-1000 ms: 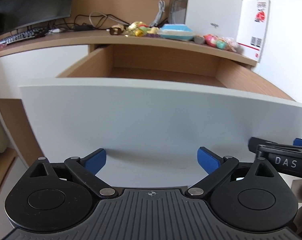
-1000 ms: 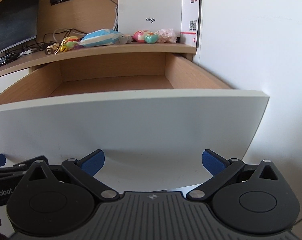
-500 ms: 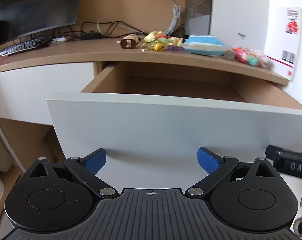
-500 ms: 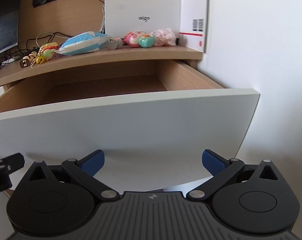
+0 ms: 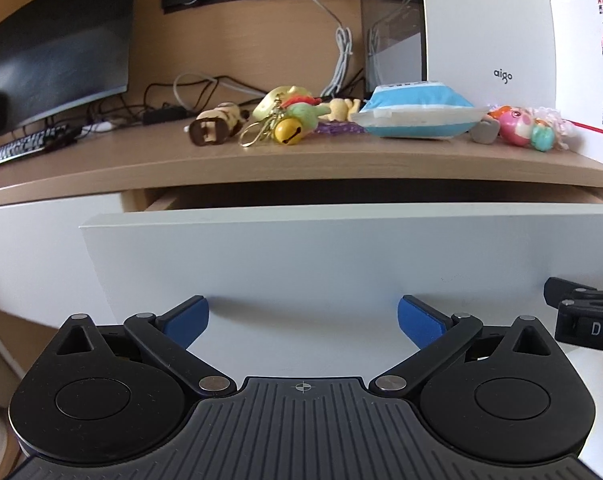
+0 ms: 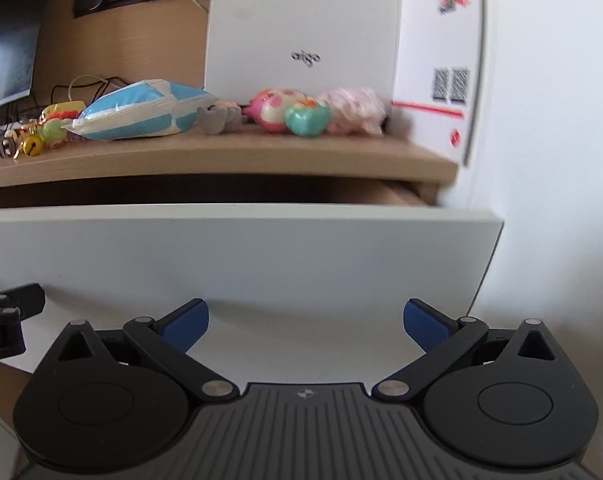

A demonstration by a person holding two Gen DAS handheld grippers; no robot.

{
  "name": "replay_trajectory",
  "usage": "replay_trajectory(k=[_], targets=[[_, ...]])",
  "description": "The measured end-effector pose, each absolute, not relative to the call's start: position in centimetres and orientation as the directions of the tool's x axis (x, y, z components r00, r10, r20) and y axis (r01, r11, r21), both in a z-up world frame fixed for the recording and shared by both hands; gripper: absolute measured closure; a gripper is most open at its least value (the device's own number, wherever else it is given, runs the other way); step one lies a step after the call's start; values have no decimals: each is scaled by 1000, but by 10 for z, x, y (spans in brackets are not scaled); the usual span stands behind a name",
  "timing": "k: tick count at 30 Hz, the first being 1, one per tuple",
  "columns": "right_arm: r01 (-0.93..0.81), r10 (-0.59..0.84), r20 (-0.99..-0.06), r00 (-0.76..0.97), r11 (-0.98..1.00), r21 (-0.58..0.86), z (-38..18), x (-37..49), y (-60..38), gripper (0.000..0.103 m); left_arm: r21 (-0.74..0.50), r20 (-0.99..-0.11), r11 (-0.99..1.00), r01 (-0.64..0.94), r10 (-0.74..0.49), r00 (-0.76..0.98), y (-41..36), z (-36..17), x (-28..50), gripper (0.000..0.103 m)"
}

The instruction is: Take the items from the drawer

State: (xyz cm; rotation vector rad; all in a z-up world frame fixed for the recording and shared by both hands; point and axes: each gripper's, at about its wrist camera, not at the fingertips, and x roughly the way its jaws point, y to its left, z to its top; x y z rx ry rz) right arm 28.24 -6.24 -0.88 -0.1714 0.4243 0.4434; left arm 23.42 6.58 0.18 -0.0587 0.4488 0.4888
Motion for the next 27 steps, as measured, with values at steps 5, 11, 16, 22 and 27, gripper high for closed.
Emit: replay_trajectory(k=[5,11,16,22,27], targets=[[-449,396,-429,812,893,-23,-14,301,-55,0,59,-426,882,-467,445,787,71,1,253,0],[-458,433,-452,780,887,58,-15,332,-48,0,58,-432,880,-472,448,783,83,2,276,0],[-489,462,-458,759,870,67,-19,342,-44,0,62,-423,882,-466,447,789,85,1,278,0],[-503,449,-490,747,864,25,-24,340,-32,0,31,-434,880,-474,439,787,86,6,271,0],[-510,449,-490,747,860,11,-15,313,-40,0,37,-442,890,-454,422,791,70,11,236,0]])
